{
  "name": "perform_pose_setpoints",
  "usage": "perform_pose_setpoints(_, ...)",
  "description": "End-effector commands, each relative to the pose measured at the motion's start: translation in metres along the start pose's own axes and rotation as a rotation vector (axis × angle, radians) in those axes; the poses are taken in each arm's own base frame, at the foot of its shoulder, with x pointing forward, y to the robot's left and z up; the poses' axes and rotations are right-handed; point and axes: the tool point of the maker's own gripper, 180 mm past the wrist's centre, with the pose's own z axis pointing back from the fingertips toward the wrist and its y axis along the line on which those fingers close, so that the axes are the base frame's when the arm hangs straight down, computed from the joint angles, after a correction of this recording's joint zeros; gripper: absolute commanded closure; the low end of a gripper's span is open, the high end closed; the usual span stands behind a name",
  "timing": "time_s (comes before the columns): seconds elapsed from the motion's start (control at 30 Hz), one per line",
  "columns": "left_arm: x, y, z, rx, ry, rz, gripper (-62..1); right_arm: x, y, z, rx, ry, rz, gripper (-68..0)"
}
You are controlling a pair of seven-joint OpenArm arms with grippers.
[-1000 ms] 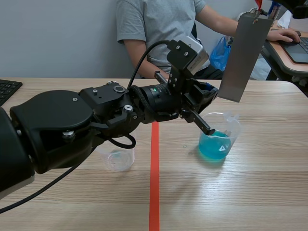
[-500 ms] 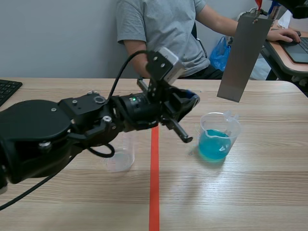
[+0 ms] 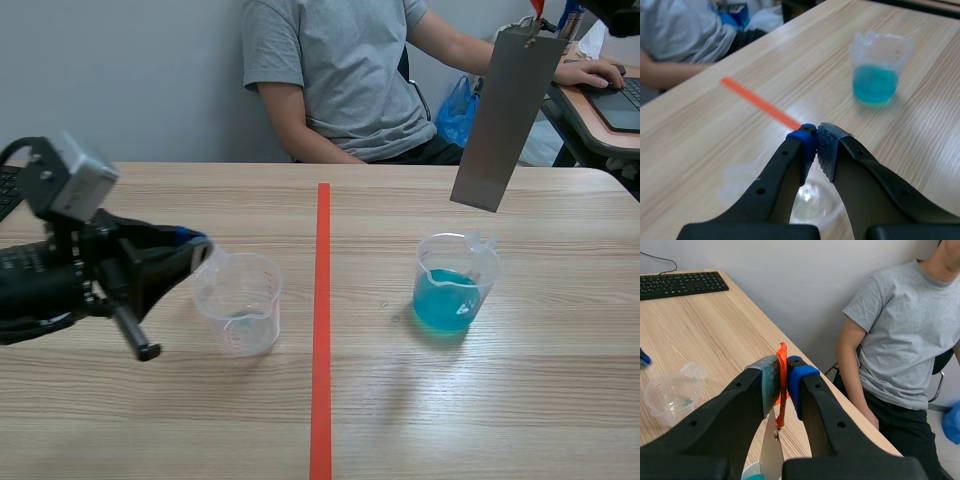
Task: Do the redox reaction experiment.
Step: 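Raise the plate and point at it, then put the plate into the left beaker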
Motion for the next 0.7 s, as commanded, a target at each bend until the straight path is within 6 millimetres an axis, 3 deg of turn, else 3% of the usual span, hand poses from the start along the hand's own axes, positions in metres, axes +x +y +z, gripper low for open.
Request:
perform_pose_setpoints(0.0, -0.009, 0.005, 0.013, 0.024, 0.025, 0.015, -4.6, 0.009, -0.002, 0.002, 0.002, -0.020, 0.024, -1.1)
perform_pose_setpoints(0.3, -0.074, 0.026, 0.094, 0.187, 0.277, 0.066, -4.6, 0.009, -0.002, 0.002, 0.002, -0.019, 0.024, -1.1)
perform_pose_setpoints(0.5, -0.102, 0.019, 0.138, 0.281, 0.362, 0.151, -4.6, 0.009, -0.002, 0.002, 0.002, -0.020, 0.024, -1.1)
perform_pose_setpoints(0.67, -0.117, 0.007, 0.160, 0.379, 0.372, 0.249, -4.6, 0.009, -0.002, 0.002, 0.002, -0.018, 0.024, -1.1)
